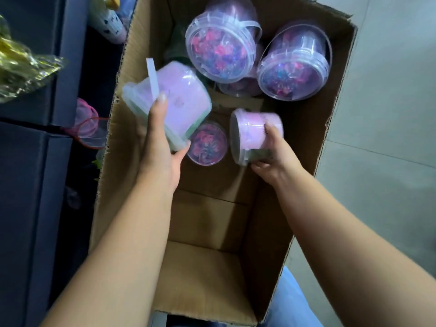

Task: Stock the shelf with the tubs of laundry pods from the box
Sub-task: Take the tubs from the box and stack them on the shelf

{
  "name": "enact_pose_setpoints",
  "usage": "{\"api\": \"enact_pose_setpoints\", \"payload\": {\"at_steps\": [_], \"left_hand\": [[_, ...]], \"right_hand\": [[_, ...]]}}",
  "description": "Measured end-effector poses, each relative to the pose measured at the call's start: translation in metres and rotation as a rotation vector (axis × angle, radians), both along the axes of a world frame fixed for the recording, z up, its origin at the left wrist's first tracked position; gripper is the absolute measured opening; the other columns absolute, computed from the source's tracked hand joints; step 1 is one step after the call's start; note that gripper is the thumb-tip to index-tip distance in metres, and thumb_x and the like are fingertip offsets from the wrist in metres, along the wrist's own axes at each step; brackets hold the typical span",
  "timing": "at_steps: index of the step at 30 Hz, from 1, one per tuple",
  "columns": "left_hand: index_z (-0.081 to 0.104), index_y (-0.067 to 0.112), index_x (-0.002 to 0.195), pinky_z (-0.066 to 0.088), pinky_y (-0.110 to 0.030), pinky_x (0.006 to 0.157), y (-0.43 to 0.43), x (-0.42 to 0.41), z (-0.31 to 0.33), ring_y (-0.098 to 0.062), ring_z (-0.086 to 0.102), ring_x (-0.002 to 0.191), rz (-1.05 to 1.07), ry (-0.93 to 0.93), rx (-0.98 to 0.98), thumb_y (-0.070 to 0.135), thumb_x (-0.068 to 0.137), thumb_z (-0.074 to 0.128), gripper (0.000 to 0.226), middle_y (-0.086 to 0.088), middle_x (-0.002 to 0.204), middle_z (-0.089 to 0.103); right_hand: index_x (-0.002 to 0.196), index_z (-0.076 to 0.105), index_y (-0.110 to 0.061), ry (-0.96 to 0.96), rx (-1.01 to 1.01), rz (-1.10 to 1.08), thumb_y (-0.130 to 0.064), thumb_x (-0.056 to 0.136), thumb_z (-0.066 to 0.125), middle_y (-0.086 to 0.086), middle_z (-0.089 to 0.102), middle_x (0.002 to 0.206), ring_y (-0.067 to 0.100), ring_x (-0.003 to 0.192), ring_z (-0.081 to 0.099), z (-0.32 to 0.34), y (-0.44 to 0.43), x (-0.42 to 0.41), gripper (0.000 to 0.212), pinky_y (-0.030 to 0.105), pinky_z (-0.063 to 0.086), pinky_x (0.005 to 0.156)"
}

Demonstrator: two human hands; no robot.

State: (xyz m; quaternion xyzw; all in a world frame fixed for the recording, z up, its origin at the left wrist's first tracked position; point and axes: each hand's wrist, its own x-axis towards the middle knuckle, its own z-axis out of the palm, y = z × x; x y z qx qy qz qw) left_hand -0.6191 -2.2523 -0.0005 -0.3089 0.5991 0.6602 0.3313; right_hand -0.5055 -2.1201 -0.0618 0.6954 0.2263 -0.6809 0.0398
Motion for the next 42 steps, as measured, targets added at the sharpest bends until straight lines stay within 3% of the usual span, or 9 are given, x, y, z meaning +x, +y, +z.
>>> {"api": "enact_pose_setpoints", "payload": {"at_steps": [7, 13, 16, 24, 28, 32, 35, 38, 42], "left_hand": [[0.036, 0.035, 0.138, 0.050, -0.026, 0.079, -0.111, 0.069, 0.005, -0.005, 0.060, 0.106, -0.321, 0.041, -0.120, 0.047, 0.050, 0.065, 0.093, 0.011, 0.120, 0.059], [0.031, 0.033, 0.142, 0.045, -0.023, 0.097, -0.135, 0.077, -0.054, -0.015, 0.041, 0.129, -0.918, -0.056, -0.447, 0.058, 0.040, 0.073, 0.113, 0.000, 0.144, 0.034], [0.040, 0.024, 0.139, 0.018, -0.014, 0.103, -0.132, 0.070, -0.074, -0.015, 0.028, 0.137, -1.014, -0.011, -0.552, 0.033, 0.068, 0.079, 0.082, -0.004, 0.150, 0.023], [0.045, 0.020, 0.137, 0.017, -0.016, 0.106, -0.142, 0.056, -0.075, -0.015, 0.024, 0.139, -0.910, 0.126, -0.667, 0.023, 0.087, 0.061, 0.052, -0.007, 0.152, 0.018], [0.015, 0.021, 0.148, 0.021, -0.027, 0.110, -0.131, 0.078, -0.070, -0.021, 0.025, 0.138, -0.603, 0.026, -0.791, 0.033, 0.083, 0.064, 0.081, -0.011, 0.152, 0.016], [-0.013, 0.017, 0.147, 0.023, -0.044, 0.114, -0.122, 0.108, -0.086, -0.027, 0.026, 0.139, -0.247, -0.320, -0.641, 0.045, 0.074, 0.070, 0.114, -0.009, 0.154, 0.017], [-0.011, 0.015, 0.147, 0.026, -0.043, 0.113, -0.117, 0.120, -0.098, -0.027, 0.030, 0.137, -0.230, -0.394, -0.604, 0.042, 0.072, 0.074, 0.117, -0.009, 0.153, 0.022], [0.001, 0.014, 0.148, 0.029, -0.031, 0.109, -0.115, 0.111, -0.104, -0.023, 0.037, 0.133, -0.290, -0.256, -0.600, 0.033, 0.074, 0.074, 0.105, -0.008, 0.148, 0.033], [0.011, 0.011, 0.145, 0.030, -0.022, 0.104, -0.114, 0.091, -0.112, -0.016, 0.041, 0.128, -0.326, -0.169, -0.536, 0.031, 0.074, 0.075, 0.098, -0.005, 0.144, 0.039]], "right_hand": [[0.120, 0.050, -0.017, -0.057, -0.155, -0.338, -0.037, 0.085, 0.063, 0.009, 0.046, 0.139, 0.027, 0.126, 0.045, 0.038, -0.061, 0.049, 0.043, 0.039, 0.034, 0.109], [0.140, 0.035, -0.023, -0.132, -0.301, -0.129, -0.059, 0.084, 0.051, 0.003, 0.035, 0.149, 0.023, 0.135, 0.036, 0.010, -0.098, 0.073, 0.069, 0.039, 0.032, 0.107], [0.141, 0.033, -0.023, -0.169, -0.347, 0.006, -0.066, 0.083, 0.045, 0.005, 0.036, 0.148, 0.024, 0.133, 0.038, 0.003, -0.102, 0.084, 0.073, 0.042, 0.034, 0.104], [0.146, 0.020, -0.012, -0.295, -0.012, 0.559, -0.038, 0.081, 0.067, 0.009, 0.041, 0.142, 0.026, 0.126, 0.043, 0.008, -0.100, 0.086, 0.084, 0.033, 0.039, 0.095], [0.149, -0.003, -0.017, -0.303, 0.263, 1.061, -0.039, 0.078, 0.070, 0.016, 0.042, 0.141, 0.033, 0.125, 0.046, 0.011, -0.079, 0.067, 0.104, 0.034, 0.038, 0.099], [0.144, -0.023, -0.023, -0.315, 0.187, 1.553, -0.050, 0.072, 0.072, 0.021, 0.061, 0.118, 0.033, 0.092, 0.062, -0.002, -0.065, 0.052, 0.121, 0.041, 0.051, 0.078], [0.144, 0.013, -0.018, -0.298, 0.096, 1.720, -0.051, 0.069, 0.073, 0.017, 0.065, 0.099, 0.029, 0.071, 0.063, -0.013, -0.055, 0.038, 0.102, 0.035, 0.051, 0.059], [0.136, 0.039, -0.011, -0.369, 0.238, 2.177, -0.067, 0.062, 0.069, 0.016, 0.053, 0.129, 0.033, 0.113, 0.055, -0.011, -0.043, 0.021, 0.098, 0.036, 0.045, 0.090], [0.133, 0.044, -0.007, -0.203, -0.019, 2.112, -0.066, 0.055, 0.072, 0.011, 0.054, 0.127, 0.030, 0.118, 0.051, -0.014, -0.033, 0.007, 0.102, 0.033, 0.037, 0.102]]}}
